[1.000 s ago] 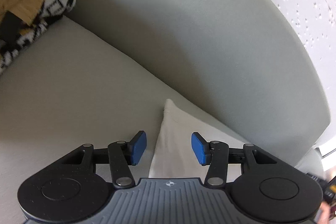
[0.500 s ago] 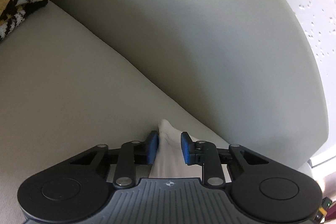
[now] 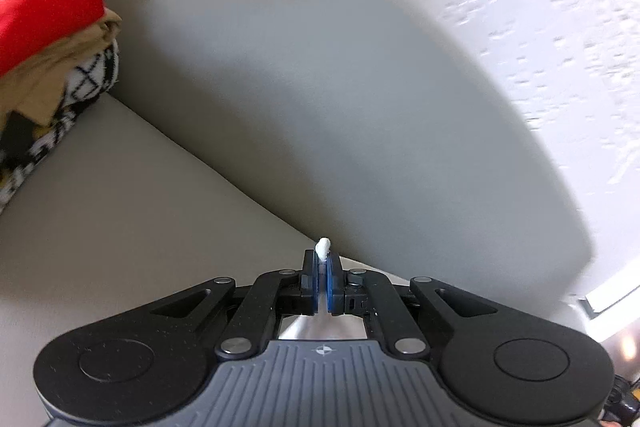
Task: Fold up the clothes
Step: 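Lift the hem with both tools and fold it over toward the collar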
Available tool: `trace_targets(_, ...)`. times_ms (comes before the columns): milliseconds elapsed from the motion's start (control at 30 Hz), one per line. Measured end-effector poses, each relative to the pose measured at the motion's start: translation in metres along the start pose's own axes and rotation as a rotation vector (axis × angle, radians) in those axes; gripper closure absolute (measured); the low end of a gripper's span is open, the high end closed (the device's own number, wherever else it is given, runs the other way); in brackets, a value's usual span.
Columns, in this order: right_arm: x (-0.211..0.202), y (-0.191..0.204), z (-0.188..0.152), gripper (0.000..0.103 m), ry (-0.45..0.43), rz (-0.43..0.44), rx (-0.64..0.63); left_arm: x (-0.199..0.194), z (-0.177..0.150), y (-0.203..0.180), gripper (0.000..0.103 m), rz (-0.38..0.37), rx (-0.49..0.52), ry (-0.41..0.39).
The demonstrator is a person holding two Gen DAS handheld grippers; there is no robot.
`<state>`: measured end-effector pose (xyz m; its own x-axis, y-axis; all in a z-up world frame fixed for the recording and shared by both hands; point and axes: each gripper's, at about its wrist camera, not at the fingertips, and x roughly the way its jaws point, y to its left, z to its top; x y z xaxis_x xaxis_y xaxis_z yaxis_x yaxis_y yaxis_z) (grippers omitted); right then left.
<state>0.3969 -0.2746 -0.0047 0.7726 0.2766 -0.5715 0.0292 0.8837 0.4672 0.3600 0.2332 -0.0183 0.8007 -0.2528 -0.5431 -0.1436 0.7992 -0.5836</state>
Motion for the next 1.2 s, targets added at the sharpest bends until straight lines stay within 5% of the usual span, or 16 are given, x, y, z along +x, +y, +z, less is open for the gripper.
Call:
trace_targets(233, -0.107, -0.01, -0.022, 0.1, 0.005, 0.087, 0.147, -0.104, -0.023, 0.005, 0.101, -0.046, -0.116, -0.03)
trace_targets(367, -0.174, -0.028, -0.054, 0.1, 0.035, 0.136, 0.164, -0.163, -0.032, 0.006, 0.1, -0.089, -0.102, -0.053)
trace_targets(633, -0.23, -0.05, -0.138, 0.1, 0.121, -0.033, 0.192, -0.205, -0.135, -0.008, 0.1, 0.23, 0.1, 0.145)
trace_targets(800, -0.239, -0.066, -0.155, 0.1, 0.057, -0.083, 0.215, -0.235, -0.193, -0.022, 0.1, 0.288, 0.199, 0.09)
trace_targets(1000, -0.254, -0.066, -0.159, 0.1, 0.051, -0.104, 0.14, -0.257, -0.215, -0.012, 0.1, 0.353, 0.223, -0.011)
trace_targets(1200, -0.257, -0.08, -0.175, 0.1, 0.123, -0.156, 0.129, -0.24, -0.24, -0.009, 0.1, 0.472, 0.266, 0.061)
